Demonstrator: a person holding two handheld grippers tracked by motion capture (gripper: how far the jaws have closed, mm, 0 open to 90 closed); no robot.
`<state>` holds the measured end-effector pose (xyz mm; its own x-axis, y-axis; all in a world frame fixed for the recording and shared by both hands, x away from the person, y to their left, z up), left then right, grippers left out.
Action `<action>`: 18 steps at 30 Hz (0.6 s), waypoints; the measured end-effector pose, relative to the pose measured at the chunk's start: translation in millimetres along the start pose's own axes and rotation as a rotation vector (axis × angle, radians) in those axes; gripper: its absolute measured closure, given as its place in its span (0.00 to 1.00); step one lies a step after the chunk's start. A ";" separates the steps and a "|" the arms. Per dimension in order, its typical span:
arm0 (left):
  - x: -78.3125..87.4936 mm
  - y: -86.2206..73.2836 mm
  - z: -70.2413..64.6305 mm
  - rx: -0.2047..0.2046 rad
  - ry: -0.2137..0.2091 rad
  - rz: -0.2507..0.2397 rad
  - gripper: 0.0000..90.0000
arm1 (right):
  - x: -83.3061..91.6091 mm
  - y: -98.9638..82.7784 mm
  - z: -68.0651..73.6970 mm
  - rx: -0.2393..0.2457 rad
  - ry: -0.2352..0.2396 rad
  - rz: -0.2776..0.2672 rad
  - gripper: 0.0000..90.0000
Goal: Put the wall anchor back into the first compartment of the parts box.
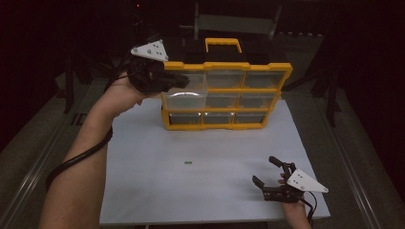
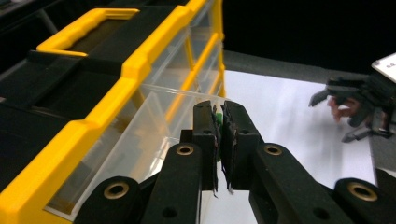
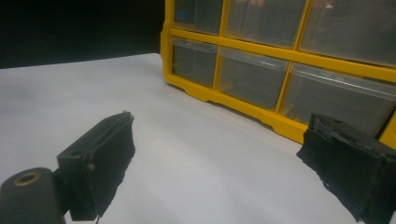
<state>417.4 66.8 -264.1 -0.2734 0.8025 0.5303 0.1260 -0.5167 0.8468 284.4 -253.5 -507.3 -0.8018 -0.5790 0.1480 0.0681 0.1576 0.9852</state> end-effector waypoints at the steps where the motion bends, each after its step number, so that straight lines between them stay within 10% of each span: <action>1: -0.7 -0.2 1.2 0.003 0.005 -0.004 0.94 | 0.1 -0.2 0.1 0.005 0.002 0.001 0.10; 18: -17.2 -11.5 26.9 0.117 0.082 0.038 0.93 | 0.2 0.1 -0.6 0.000 0.002 -0.003 0.10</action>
<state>446.3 66.9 -281.9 -0.3431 0.7534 0.5609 0.2465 -0.5040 0.8278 284.6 -254.0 -507.1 -0.8007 -0.5811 0.1452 0.0657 0.1558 0.9856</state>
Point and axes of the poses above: each handheld gripper's, and its own axes: x roughly backward along the jaws, y roughly out of its top, z roughly to its left, the point moved 7 cm from there along -x, roughly forward along the jaws, and after that the axes turned 8 degrees about -y, right-handed, at the moved point
